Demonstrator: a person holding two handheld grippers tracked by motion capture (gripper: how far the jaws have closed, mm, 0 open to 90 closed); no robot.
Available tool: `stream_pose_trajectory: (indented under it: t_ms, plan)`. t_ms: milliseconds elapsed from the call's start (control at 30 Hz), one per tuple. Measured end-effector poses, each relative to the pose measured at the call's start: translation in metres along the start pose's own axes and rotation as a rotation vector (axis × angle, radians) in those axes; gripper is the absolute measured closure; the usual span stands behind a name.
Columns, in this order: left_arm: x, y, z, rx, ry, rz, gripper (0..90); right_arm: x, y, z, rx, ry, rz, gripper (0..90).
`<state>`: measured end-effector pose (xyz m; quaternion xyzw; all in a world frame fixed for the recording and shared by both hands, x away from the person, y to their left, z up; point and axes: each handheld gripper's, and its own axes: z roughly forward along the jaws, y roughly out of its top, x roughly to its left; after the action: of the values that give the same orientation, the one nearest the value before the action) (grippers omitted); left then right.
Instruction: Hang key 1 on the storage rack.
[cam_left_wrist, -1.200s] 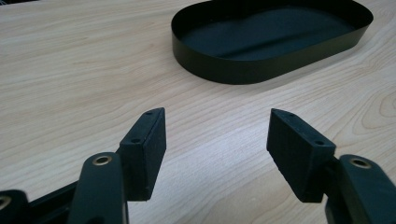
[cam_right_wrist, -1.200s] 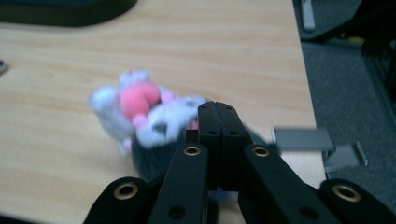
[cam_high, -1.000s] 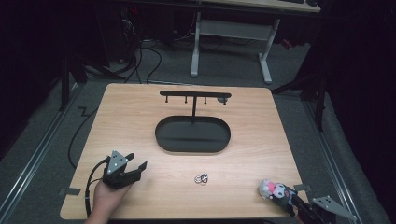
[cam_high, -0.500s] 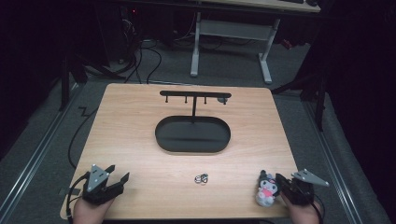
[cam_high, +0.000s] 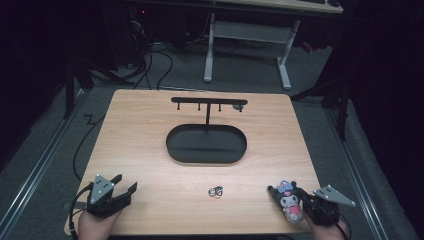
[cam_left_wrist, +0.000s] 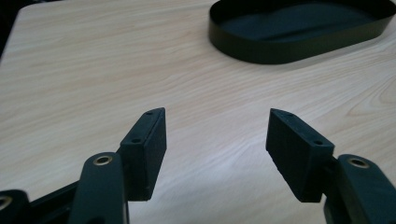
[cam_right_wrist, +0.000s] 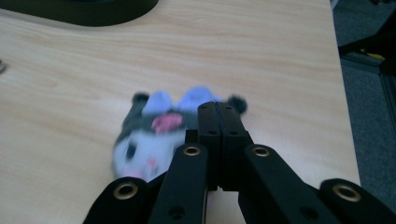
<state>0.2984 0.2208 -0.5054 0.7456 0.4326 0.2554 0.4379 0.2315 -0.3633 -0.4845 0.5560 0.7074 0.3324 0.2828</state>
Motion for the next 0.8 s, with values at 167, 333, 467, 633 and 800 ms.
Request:
stream_pose_trajectory:
  t_ms: [167, 333, 467, 633, 800]
  plan:
    - [-0.013, 0.01, 0.018, 0.003, -0.051, 0.028, 38.6, 0.008, -0.025, -0.038, -0.017, -0.007, 0.037, 90.0]
    - [-0.017, 0.013, 0.021, -0.001, -0.07, 0.047, 38.6, 0.016, -0.042, -0.05, 0.005, 0.017, 0.054, 90.0]
    - [-0.014, 0.011, 0.02, 0.003, -0.061, 0.036, 38.7, 0.015, -0.035, -0.04, -0.003, 0.013, 0.047, 90.0]
    - [-0.007, 0.003, 0.011, 0.017, -0.031, 0.018, 38.7, 0.006, -0.018, -0.004, 0.036, 0.019, 0.031, 90.0]
    - [0.003, -0.006, -0.005, 0.012, 0.013, -0.017, 39.0, -0.001, 0.001, 0.027, 0.038, 0.021, 0.012, 90.0]
